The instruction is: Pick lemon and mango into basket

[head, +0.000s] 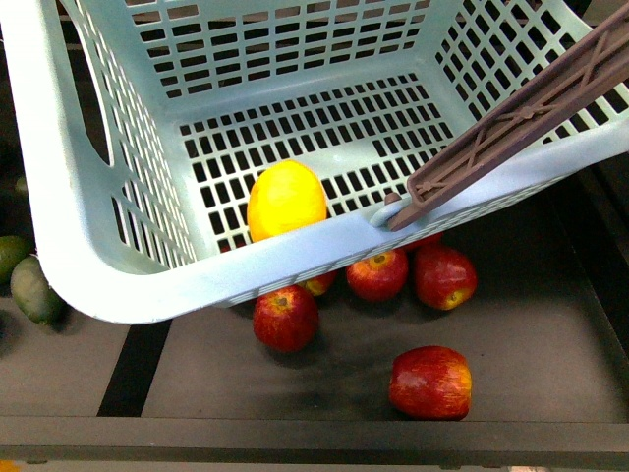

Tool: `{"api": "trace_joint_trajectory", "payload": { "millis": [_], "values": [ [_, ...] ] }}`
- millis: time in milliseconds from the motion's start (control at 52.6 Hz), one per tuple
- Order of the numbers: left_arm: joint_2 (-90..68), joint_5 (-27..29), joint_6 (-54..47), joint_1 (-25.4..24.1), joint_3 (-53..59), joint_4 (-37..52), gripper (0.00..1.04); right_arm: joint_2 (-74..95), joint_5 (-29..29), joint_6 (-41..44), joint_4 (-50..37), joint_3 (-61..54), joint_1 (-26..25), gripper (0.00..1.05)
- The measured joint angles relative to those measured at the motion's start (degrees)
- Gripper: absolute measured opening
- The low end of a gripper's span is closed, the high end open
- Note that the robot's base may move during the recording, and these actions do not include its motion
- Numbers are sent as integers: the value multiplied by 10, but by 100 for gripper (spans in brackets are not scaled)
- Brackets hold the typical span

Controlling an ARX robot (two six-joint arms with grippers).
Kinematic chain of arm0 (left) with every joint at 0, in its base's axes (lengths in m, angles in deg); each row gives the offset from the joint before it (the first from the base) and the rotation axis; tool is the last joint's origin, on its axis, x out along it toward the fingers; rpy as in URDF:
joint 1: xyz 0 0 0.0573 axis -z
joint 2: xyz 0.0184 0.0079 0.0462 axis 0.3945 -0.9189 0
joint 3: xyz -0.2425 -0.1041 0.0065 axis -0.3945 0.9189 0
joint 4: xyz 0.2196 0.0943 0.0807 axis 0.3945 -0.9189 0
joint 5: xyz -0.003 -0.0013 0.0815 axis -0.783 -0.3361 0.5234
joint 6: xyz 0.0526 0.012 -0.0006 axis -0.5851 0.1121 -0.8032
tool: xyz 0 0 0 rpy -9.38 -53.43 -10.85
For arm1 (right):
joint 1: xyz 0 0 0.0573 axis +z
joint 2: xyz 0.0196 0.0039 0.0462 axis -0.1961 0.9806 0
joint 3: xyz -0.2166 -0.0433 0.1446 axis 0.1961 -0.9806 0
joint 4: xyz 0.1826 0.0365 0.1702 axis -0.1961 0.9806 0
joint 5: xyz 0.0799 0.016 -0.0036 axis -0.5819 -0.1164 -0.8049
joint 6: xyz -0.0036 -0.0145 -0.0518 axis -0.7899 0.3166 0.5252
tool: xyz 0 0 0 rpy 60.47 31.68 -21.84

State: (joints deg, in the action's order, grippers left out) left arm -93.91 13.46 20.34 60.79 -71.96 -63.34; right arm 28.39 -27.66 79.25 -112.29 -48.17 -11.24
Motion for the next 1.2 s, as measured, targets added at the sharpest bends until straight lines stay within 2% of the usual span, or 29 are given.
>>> {"api": "trace_joint_trajectory", "payload": {
  "millis": [399,551,855,950,1197],
  "values": [
    [0,0,0,0,0,0,6,-137,-1,0,56,-82,0,3],
    [0,1,0,0,0,0,6,-149,-1,0,58,-87,0,30],
    [0,0,0,0,0,0,6,-149,-1,0,59,-87,0,76],
    [0,1,0,2,0,0,6,-149,2,0,59,-87,0,97],
    [0,-14,3,8,0,0,6,-151,1,0,59,-87,-1,96]
  ]
}}
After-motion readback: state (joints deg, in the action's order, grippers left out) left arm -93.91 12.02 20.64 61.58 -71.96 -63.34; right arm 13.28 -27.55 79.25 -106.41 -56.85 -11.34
